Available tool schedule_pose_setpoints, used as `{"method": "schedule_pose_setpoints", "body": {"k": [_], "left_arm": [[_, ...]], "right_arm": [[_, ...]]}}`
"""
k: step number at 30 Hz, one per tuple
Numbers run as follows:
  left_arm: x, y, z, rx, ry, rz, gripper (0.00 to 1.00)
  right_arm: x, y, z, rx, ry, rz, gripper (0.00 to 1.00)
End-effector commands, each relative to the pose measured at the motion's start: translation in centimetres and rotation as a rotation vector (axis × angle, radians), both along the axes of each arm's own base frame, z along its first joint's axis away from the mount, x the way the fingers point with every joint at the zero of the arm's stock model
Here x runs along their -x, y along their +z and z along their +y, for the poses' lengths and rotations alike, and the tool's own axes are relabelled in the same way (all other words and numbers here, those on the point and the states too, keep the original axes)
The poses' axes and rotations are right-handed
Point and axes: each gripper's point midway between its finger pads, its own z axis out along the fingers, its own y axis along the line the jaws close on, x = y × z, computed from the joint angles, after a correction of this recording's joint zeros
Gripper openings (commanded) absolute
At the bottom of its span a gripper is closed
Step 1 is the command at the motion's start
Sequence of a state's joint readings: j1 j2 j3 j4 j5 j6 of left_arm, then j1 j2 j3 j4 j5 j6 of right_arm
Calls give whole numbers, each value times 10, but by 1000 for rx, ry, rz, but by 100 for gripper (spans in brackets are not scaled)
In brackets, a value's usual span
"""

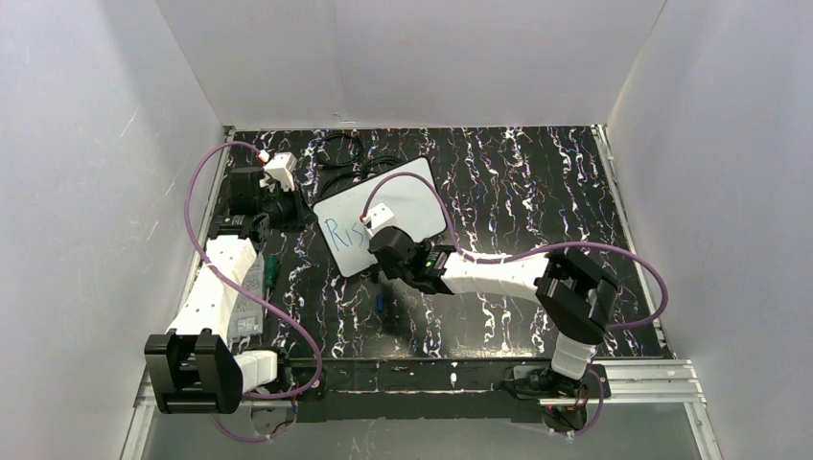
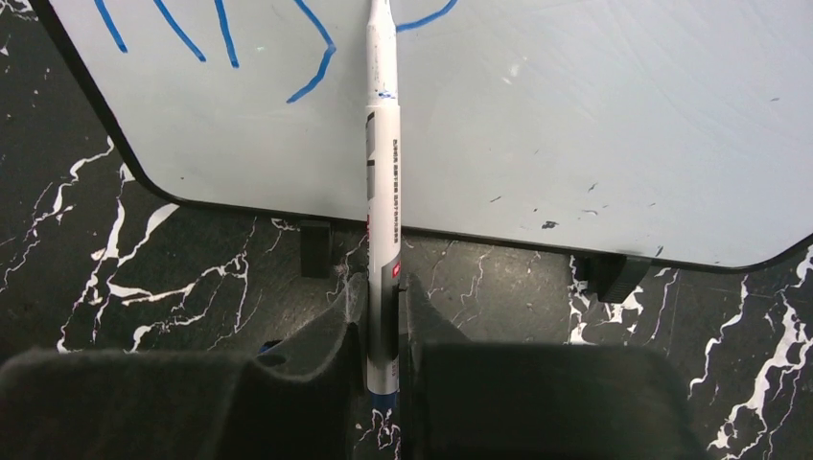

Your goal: Write a sentence on the whiteboard

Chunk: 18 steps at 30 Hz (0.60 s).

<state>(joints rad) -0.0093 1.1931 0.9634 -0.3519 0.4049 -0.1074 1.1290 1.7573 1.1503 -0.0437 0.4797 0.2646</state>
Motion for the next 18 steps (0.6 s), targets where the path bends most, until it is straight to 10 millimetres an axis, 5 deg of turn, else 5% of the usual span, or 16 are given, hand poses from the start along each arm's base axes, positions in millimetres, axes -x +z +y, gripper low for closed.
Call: {"method": "schedule_pose_setpoints", "body": {"k": [1,18], "left_arm": [[2,6,1,-7,-9,-25,0],[2,6,1,-8,-10,-25,0]], "right_arm": [[5,-10,0,-7,-13,31,1],[10,-24,-18,52,-57,60,1]]}}
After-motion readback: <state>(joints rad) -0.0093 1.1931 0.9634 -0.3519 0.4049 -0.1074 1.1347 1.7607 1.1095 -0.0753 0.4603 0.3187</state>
